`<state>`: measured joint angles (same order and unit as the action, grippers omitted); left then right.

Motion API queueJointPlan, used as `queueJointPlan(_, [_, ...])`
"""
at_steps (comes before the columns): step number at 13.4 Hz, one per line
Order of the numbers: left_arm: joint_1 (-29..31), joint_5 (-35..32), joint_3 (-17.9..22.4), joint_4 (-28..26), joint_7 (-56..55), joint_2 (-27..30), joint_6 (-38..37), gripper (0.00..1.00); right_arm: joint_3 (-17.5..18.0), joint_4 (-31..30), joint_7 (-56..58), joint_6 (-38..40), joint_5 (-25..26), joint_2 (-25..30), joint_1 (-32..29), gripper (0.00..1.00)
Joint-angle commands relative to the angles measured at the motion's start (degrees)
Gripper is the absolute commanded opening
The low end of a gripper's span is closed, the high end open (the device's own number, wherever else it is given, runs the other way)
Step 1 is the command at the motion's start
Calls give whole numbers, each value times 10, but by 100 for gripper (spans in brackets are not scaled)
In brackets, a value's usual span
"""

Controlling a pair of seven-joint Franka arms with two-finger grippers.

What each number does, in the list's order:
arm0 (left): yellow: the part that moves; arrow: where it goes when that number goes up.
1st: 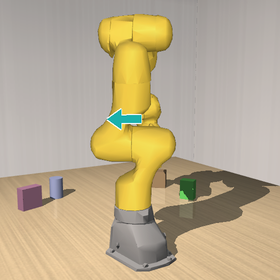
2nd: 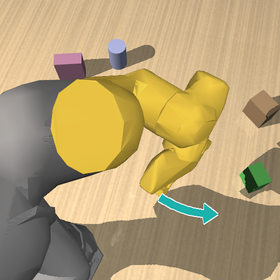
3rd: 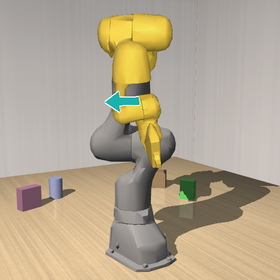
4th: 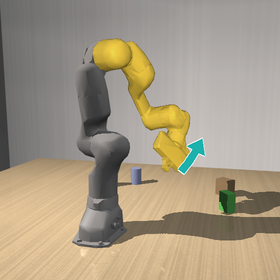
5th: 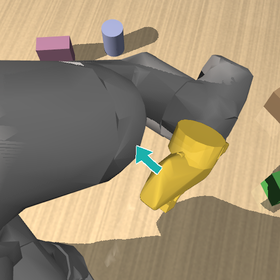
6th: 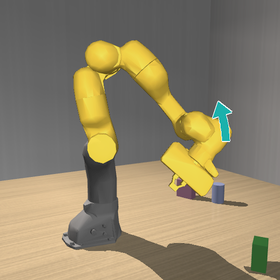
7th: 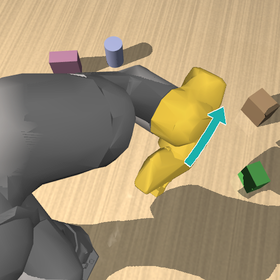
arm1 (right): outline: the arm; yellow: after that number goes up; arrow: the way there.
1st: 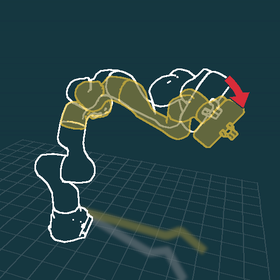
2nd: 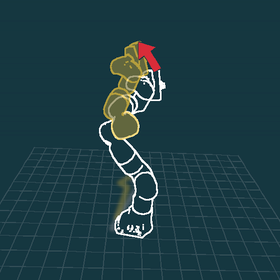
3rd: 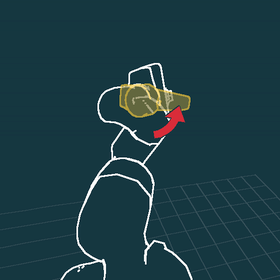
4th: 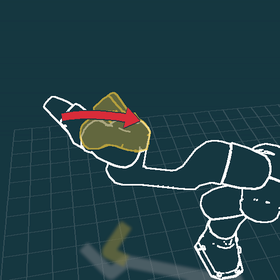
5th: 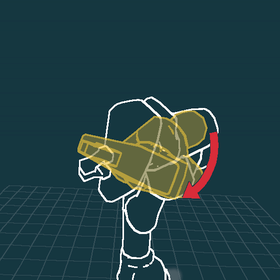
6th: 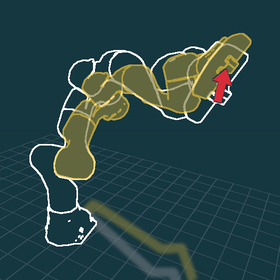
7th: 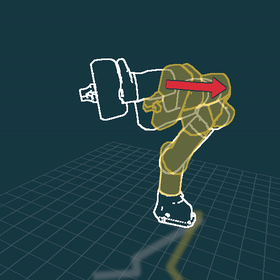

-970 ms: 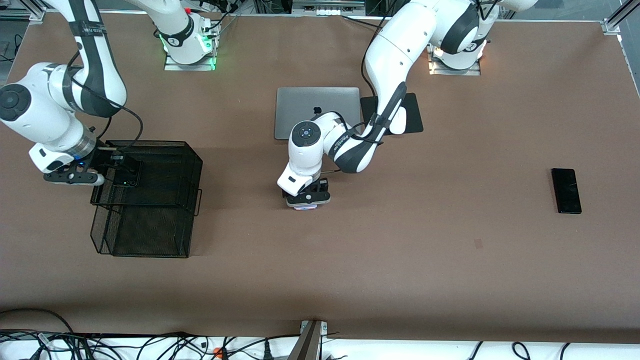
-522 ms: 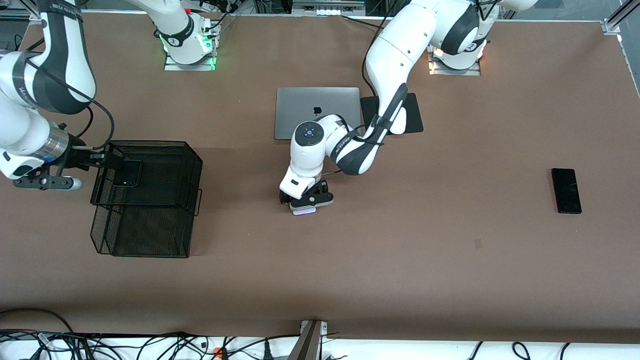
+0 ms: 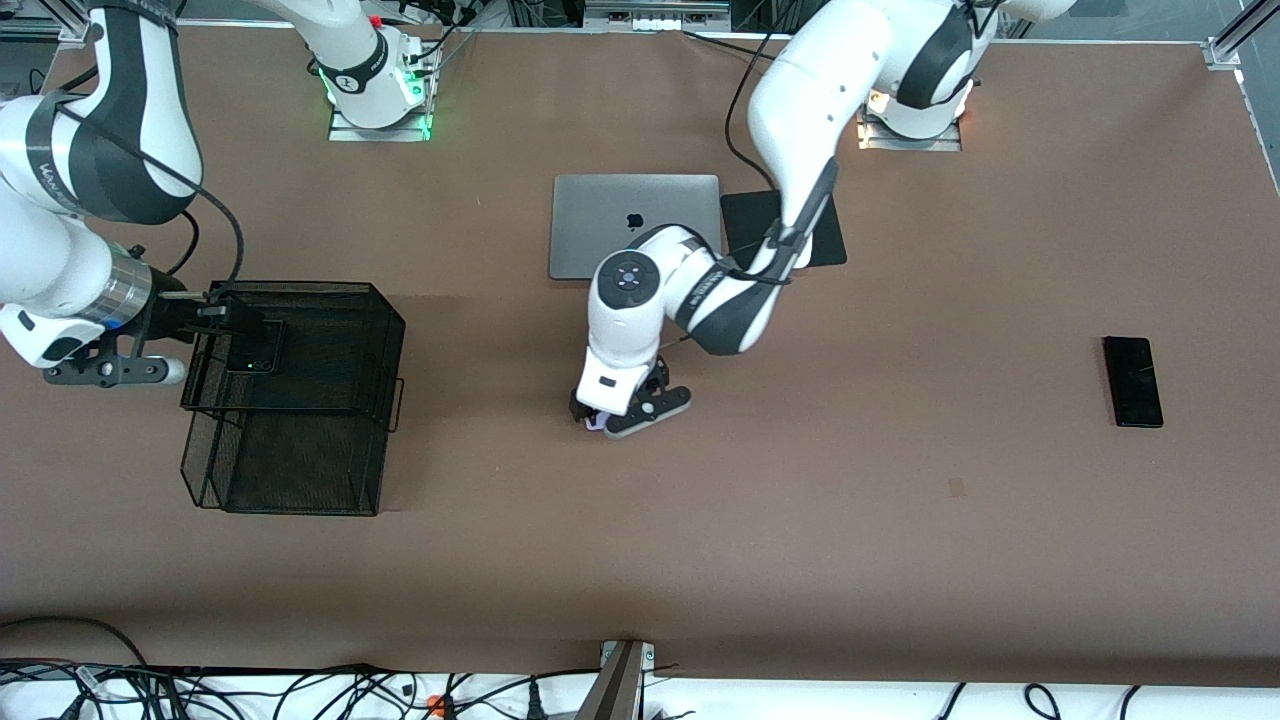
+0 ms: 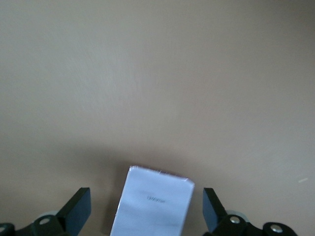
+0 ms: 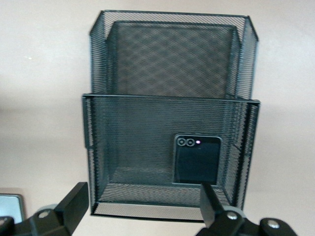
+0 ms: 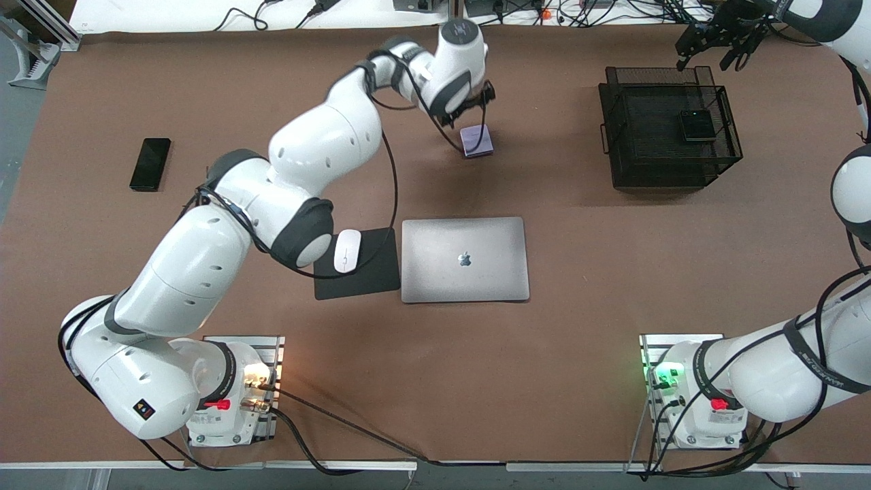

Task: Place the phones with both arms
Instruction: 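Set the white phone mid-table with the left gripper while the right withdraws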

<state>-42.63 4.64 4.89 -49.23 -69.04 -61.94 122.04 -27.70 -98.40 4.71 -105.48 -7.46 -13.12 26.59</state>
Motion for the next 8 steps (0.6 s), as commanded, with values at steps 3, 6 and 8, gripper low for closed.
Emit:
queueJointPlan(3, [66,20,2,-3,32,74,-129,100,19,13,-102,5,-20,-3,79,100])
queueJointPlan(6, [119,17,3,-28,223,75,-282,100,33,57,-148,-40,-46,-64,149,100])
queueJointPlan(8, [161,-18,3,-46,306,75,-339,100,48,112,-151,-47,-101,-136,173,100])
